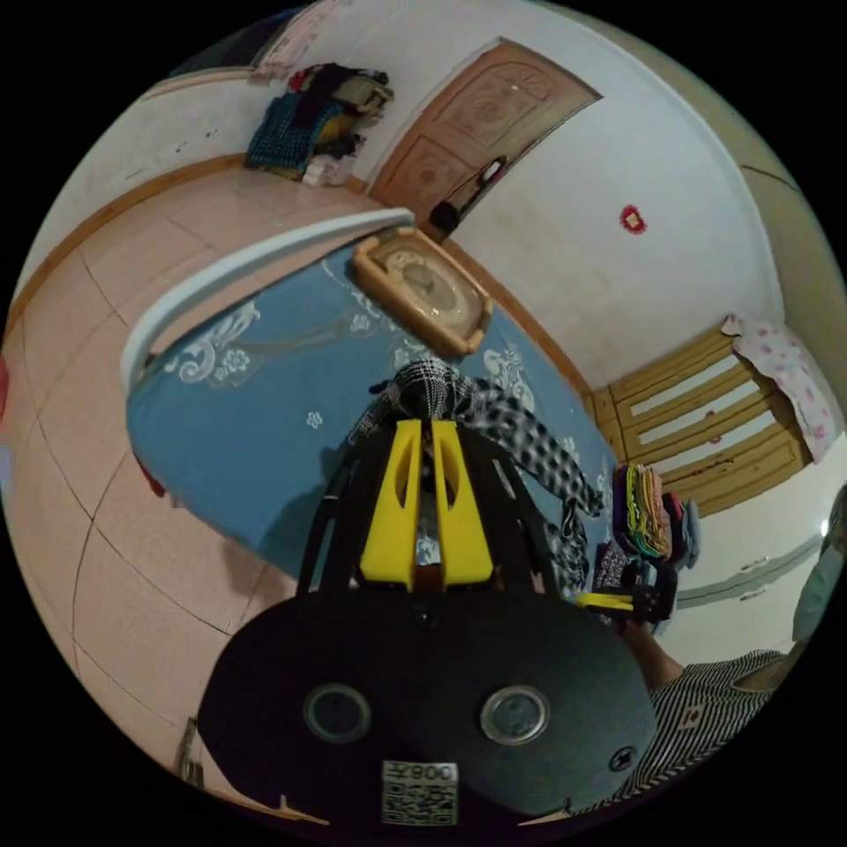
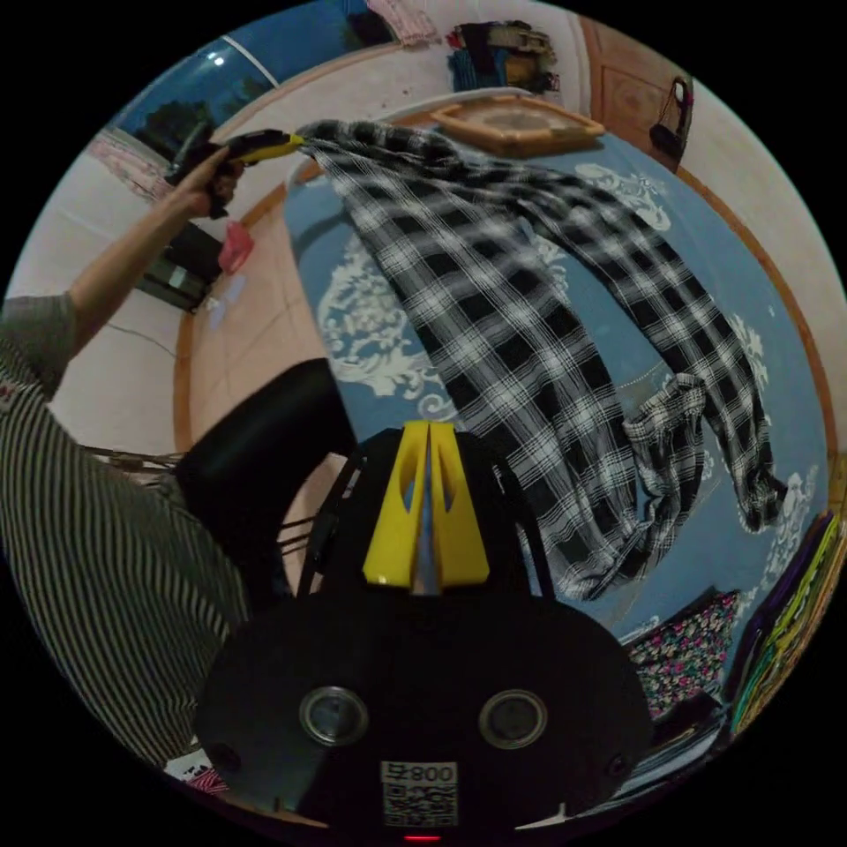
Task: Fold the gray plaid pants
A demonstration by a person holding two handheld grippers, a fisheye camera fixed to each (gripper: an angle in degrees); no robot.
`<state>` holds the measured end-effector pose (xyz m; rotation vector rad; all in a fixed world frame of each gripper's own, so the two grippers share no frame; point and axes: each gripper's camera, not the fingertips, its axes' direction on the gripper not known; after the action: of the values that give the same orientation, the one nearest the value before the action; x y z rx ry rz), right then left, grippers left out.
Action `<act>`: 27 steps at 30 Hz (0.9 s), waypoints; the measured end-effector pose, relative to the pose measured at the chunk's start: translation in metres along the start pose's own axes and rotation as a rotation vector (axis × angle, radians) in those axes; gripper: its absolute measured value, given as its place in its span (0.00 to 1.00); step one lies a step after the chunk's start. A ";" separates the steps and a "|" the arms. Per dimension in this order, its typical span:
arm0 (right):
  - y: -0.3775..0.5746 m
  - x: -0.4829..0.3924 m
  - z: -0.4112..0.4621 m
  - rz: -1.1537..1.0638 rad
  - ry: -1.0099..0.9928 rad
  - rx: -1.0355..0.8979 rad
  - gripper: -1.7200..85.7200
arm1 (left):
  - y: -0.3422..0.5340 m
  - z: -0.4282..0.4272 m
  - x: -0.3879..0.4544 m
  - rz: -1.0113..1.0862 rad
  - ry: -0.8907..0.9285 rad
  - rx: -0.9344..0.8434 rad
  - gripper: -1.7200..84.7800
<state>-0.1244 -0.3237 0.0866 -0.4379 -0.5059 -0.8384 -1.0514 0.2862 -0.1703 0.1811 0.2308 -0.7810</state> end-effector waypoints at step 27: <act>0.115 0.214 0.022 0.542 0.220 -0.032 0.08 | 0.245 0.301 0.293 0.740 0.145 -0.723 0.09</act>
<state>0.0817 -0.3685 0.2095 -0.4760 -0.1538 -0.3640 -0.6340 0.1860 0.0571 -0.3536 0.5299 0.0797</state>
